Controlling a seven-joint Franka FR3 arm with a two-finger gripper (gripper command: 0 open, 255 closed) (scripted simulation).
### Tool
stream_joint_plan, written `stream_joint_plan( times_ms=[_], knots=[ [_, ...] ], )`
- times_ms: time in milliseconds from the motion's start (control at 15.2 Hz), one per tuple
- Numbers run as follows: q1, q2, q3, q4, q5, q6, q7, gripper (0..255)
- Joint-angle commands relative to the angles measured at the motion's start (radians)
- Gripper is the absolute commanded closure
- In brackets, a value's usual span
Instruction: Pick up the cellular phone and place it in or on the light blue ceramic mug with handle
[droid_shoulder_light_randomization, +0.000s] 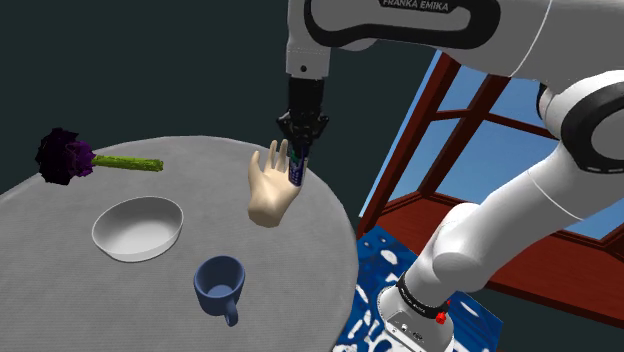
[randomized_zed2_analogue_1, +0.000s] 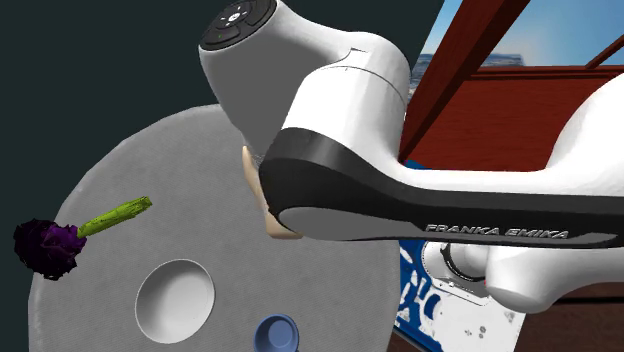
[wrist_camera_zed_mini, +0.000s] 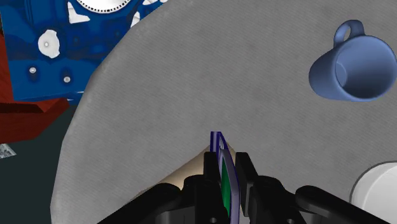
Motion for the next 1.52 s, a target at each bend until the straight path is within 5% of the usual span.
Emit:
stream_joint_plan(
  times_ms=[0,1188,1452],
  knots=[
    [0.021,0.000,0.032,0.000,0.019,0.007,0.051,255],
    [0.201,0.199,0.327,0.261,0.076,0.032,0.538,255],
    [0.202,0.193,0.327,0.201,0.079,0.085,0.526,255]
  ],
)
